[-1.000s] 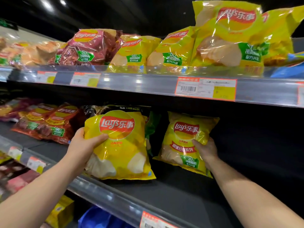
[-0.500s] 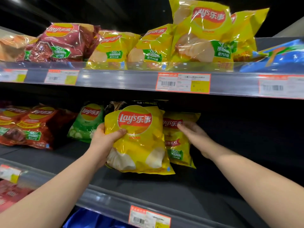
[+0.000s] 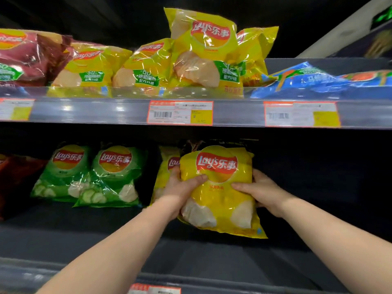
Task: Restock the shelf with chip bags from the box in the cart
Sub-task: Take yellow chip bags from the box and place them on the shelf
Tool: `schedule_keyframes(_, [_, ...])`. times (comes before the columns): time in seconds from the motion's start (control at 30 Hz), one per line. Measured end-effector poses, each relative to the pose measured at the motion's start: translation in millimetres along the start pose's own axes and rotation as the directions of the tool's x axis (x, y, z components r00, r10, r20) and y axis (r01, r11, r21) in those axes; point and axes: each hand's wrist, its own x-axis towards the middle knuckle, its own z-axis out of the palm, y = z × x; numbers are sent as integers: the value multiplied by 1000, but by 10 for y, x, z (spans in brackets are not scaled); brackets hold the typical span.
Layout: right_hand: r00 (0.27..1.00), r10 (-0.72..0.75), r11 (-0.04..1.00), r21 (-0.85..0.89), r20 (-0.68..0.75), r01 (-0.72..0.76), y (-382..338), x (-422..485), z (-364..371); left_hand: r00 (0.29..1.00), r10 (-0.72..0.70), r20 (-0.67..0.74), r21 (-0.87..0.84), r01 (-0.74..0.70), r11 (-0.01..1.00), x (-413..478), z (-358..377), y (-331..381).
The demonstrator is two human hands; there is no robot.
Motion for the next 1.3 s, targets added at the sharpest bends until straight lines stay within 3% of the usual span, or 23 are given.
schedule_keyframes(0.1, [996,-20,999,38,-90,24,99,2,-185,995,-17,95,55,12,998,88,227,-53])
schedule_keyframes(0.2, [985,-33,998,54,-171,43,194,53,-339,981,-21,192,236,-26,971,186,365,-93])
schedule_keyframes(0.3, [975,-24,997,60,-222,38,235,97,-477,985,50,163,408,-113,906,257,396,-113])
schedule_keyframes(0.33, [972,-22,998,58,-234,37,248,110,-518,988,106,111,537,-149,830,283,371,-131])
schedule_keyframes(0.37, [969,-24,998,51,-245,37,270,132,-560,982,172,80,717,-176,675,309,317,-151])
schedule_keyframes(0.43, [963,-21,999,24,-268,28,321,190,-631,968,218,126,961,-173,217,408,156,-242])
schedule_keyframes(0.47, [960,-14,1000,12,-279,18,344,226,-654,968,191,165,984,-175,37,469,78,-299])
schedule_keyframes(0.53, [960,5,1000,7,-279,-3,382,307,-679,970,102,221,967,-205,-150,544,-35,-376])
schedule_keyframes(0.63, [966,34,999,22,-256,-29,438,460,-662,974,28,226,955,-215,-204,600,-107,-443])
schedule_keyframes(0.83, [978,87,996,46,-189,-80,549,745,-608,976,16,218,955,-210,-211,656,-101,-458])
schedule_keyframes(1.0, [986,116,989,-74,-120,-126,564,856,-626,982,5,190,958,-185,-220,711,-86,-472])
schedule_keyframes(1.3, [960,28,977,-194,-280,-85,596,970,-647,989,21,146,952,-135,-276,690,-23,-452])
